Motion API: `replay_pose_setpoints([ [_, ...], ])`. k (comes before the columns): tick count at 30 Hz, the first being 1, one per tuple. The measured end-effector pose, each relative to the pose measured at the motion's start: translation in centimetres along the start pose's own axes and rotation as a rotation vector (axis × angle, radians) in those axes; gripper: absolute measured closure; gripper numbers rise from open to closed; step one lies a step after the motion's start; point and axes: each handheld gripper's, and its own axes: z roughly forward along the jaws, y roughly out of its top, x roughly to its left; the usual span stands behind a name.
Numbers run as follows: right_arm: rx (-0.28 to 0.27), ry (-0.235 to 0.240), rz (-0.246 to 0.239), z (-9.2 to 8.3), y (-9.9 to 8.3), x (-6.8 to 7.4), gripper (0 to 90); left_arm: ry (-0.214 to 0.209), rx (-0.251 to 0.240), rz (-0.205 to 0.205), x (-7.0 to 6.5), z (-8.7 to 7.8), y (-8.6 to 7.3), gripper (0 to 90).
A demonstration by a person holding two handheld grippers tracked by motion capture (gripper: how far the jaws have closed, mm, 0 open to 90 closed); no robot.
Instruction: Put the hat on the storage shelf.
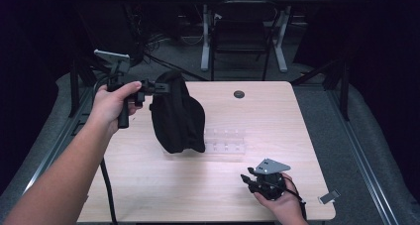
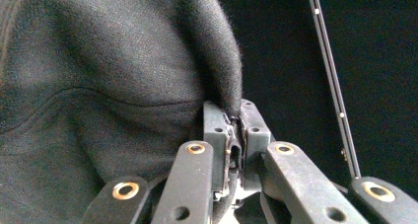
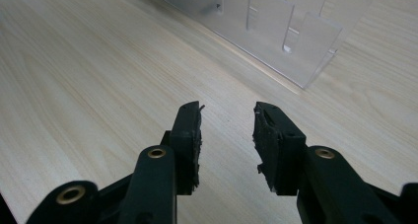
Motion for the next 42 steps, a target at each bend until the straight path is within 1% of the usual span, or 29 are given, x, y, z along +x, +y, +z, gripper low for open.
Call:
replay_pose_setpoints([
  [4, -0.005, 0.001, -0.001, 0.0, 0.0, 0.0, 62.9, 0.014, 0.008, 0.013, -0.3, 0.6, 0.1, 85.5],
  [9, -0.013, 0.002, 0.002, -0.1, 0.2, 0.0, 62.9, 0.02, 0.018, 0.027, -0.8, 1.2, 0.0, 85.5],
  [14, -0.011, 0.003, -0.015, 0.1, 0.6, 0.3, 62.8, 0.024, 0.021, 0.038, -1.2, 1.8, 0.0, 85.5],
  [16, -0.018, 0.017, -0.018, 0.1, 1.0, 0.3, 62.7, 0.028, 0.016, 0.039, -1.3, 2.0, 0.0, 85.4],
  [19, -0.029, 0.024, -0.024, 0.0, 1.7, 0.5, 63.2, 0.021, 0.02, 0.038, -1.2, 2.3, 0.0, 85.4],
  [22, -0.039, 0.029, -0.032, 0.0, 2.4, 0.7, 64.6, 0.016, 0.014, 0.031, -1.2, 2.7, 0.1, 85.4],
  [24, -0.041, 0.02, -0.049, -0.1, 3.0, 0.8, 65.3, 0.012, 0.014, 0.031, -1.1, 2.9, 0.1, 85.4],
  [27, -0.058, 0.03, -0.054, -0.1, 4.0, 1.0, 65.7, 0.011, 0.014, 0.029, -1.1, 3.2, 0.1, 85.4],
  [28, -0.063, 0.027, -0.061, -0.1, 4.3, 1.1, 66.0, 0.011, 0.012, 0.029, -1.1, 3.3, 0.1, 85.5],
  [31, -0.071, 0.037, -0.078, 0.0, 5.3, 1.4, 67.7, 0.011, 0.006, 0.029, -1.1, 3.6, 0.2, 85.5],
  [38, -0.064, 0.069, -0.108, 0.7, 6.8, 2.1, 72.5, -0.005, 0.013, 0.032, -0.9, 4.5, 0.0, 85.6],
  [42, -0.069, 0.079, -0.122, 1.0, 7.5, 2.7, 72.8, 0.001, 0.016, 0.036, -0.9, 4.9, -0.1, 85.7],
])
